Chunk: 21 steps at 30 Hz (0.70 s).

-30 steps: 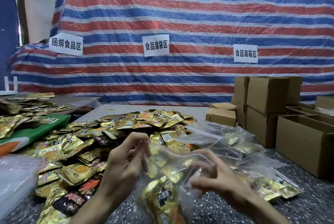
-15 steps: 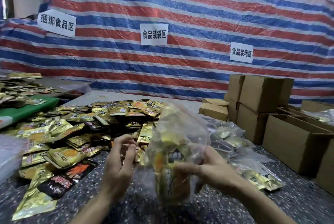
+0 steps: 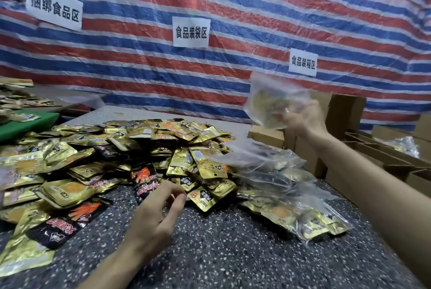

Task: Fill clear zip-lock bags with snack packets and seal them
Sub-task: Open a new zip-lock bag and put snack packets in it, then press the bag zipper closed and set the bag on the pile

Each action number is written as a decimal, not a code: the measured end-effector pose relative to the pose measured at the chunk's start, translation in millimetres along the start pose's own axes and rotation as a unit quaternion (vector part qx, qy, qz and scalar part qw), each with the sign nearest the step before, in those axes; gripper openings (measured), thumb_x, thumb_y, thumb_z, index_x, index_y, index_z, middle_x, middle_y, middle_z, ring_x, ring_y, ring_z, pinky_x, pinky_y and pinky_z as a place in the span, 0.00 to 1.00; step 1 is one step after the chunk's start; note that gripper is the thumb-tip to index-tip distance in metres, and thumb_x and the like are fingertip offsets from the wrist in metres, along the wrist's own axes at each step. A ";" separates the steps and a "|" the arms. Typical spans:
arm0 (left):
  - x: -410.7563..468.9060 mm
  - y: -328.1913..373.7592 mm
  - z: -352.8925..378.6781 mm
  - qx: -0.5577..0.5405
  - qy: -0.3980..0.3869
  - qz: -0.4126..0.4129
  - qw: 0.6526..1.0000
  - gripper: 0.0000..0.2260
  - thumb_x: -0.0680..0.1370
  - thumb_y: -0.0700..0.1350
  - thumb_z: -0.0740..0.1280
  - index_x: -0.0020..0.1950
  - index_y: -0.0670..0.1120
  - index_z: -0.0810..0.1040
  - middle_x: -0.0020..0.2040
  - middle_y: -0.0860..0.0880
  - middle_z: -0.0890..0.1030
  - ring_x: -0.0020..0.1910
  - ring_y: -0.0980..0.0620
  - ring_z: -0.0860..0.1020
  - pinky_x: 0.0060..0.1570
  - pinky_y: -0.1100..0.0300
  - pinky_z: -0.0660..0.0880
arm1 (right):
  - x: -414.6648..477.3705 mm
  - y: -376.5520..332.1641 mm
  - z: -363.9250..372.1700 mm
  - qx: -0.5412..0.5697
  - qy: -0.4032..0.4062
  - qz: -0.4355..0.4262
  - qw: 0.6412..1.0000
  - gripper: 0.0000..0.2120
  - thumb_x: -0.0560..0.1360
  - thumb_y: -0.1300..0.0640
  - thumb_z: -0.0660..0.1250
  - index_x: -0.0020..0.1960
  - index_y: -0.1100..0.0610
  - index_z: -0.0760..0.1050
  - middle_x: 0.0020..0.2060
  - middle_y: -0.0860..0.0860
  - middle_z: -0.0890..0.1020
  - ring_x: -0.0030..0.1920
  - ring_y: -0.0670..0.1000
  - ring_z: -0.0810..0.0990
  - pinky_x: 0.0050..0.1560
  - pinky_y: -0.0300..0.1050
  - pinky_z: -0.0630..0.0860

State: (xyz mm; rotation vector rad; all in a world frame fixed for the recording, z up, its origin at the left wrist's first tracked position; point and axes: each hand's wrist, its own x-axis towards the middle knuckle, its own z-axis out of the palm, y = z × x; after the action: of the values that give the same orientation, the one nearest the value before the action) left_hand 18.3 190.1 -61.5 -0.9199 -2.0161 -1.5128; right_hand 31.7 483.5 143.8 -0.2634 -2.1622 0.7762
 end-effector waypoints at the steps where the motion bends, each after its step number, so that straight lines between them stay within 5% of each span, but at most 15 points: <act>1: 0.0 -1.0 1.1 0.000 -0.008 0.000 1.000 0.11 0.76 0.58 0.59 0.47 0.53 0.76 0.42 0.61 0.78 0.42 0.57 0.77 0.38 0.66 0.71 | 1.2 7.7 6.7 -0.054 0.028 -0.036 0.998 0.16 0.78 0.65 0.63 0.37 0.49 0.78 0.45 0.58 0.84 0.45 0.59 0.82 0.42 0.52 0.79; 3: -0.6 -4.0 3.3 0.000 -0.028 0.003 1.000 0.08 0.77 0.54 0.60 0.47 0.53 0.76 0.42 0.60 0.78 0.41 0.57 0.77 0.37 0.67 0.72 | -0.3 25.8 21.0 -0.105 0.040 -0.075 0.991 0.18 0.79 0.60 0.58 0.35 0.48 0.76 0.45 0.59 0.81 0.49 0.60 0.78 0.47 0.48 0.72; 6: -3.9 -6.5 3.5 -0.012 -0.057 0.005 0.998 0.13 0.76 0.61 0.58 0.49 0.53 0.74 0.45 0.61 0.78 0.39 0.57 0.77 0.36 0.66 0.74 | -1.4 54.4 42.6 -0.206 -0.144 0.015 0.968 0.10 0.75 0.55 0.65 0.39 0.58 0.81 0.45 0.59 0.84 0.52 0.60 0.81 0.48 0.49 0.76; 8: -4.0 -8.4 2.8 -0.014 -0.059 0.002 0.998 0.15 0.75 0.63 0.57 0.49 0.53 0.74 0.45 0.62 0.78 0.37 0.58 0.77 0.35 0.66 0.74 | -6.1 60.5 47.1 -0.223 -0.229 0.065 0.945 0.17 0.72 0.44 0.68 0.46 0.58 0.82 0.44 0.57 0.86 0.47 0.58 0.83 0.50 0.53 0.81; 11: -2.6 -9.9 3.8 -0.013 -0.056 0.007 0.998 0.13 0.76 0.62 0.58 0.49 0.54 0.74 0.45 0.62 0.78 0.37 0.58 0.77 0.36 0.67 0.74 | -10.6 61.3 41.1 -0.186 -0.202 0.069 0.959 0.28 0.63 0.28 0.65 0.46 0.52 0.82 0.40 0.50 0.86 0.41 0.53 0.84 0.51 0.53 0.81; 13: -2.3 -10.4 3.8 -0.005 -0.060 0.010 0.998 0.08 0.78 0.56 0.61 0.49 0.54 0.74 0.45 0.63 0.78 0.39 0.59 0.78 0.38 0.68 0.74 | -13.9 59.5 35.4 -0.164 -0.202 0.057 0.964 0.28 0.61 0.29 0.64 0.53 0.44 0.81 0.44 0.46 0.86 0.42 0.50 0.84 0.51 0.51 0.81; 16: -2.6 -11.0 4.2 -0.007 -0.071 0.011 0.997 0.03 0.79 0.51 0.62 0.50 0.54 0.74 0.45 0.64 0.78 0.39 0.61 0.77 0.38 0.69 0.73 | -18.4 56.3 29.0 -0.140 -0.220 0.061 0.964 0.44 0.56 0.36 0.64 0.72 0.45 0.71 0.64 0.51 0.80 0.52 0.51 0.79 0.47 0.45 0.77; 18: -2.8 -11.3 4.7 -0.006 -0.070 0.009 0.997 0.02 0.80 0.50 0.62 0.50 0.54 0.74 0.45 0.64 0.77 0.39 0.61 0.76 0.38 0.69 0.73 | -23.4 52.9 28.2 -0.134 -0.198 0.043 0.970 0.49 0.52 0.34 0.61 0.73 0.47 0.69 0.69 0.51 0.75 0.62 0.54 0.76 0.57 0.50 0.75; 21: -2.1 -12.9 5.6 -0.007 -0.070 0.004 0.998 0.03 0.81 0.48 0.63 0.49 0.57 0.73 0.44 0.63 0.77 0.38 0.61 0.76 0.38 0.68 0.73 | -40.3 38.9 34.1 -0.115 -0.091 -0.046 0.988 0.37 0.58 0.46 0.61 0.67 0.51 0.74 0.68 0.52 0.74 0.68 0.56 0.70 0.67 0.54 0.65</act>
State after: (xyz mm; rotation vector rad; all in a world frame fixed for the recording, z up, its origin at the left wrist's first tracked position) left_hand 10.4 192.7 -73.1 -1.0653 -2.0987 -1.4983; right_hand 29.6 482.0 78.4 -0.2143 -2.4228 0.5141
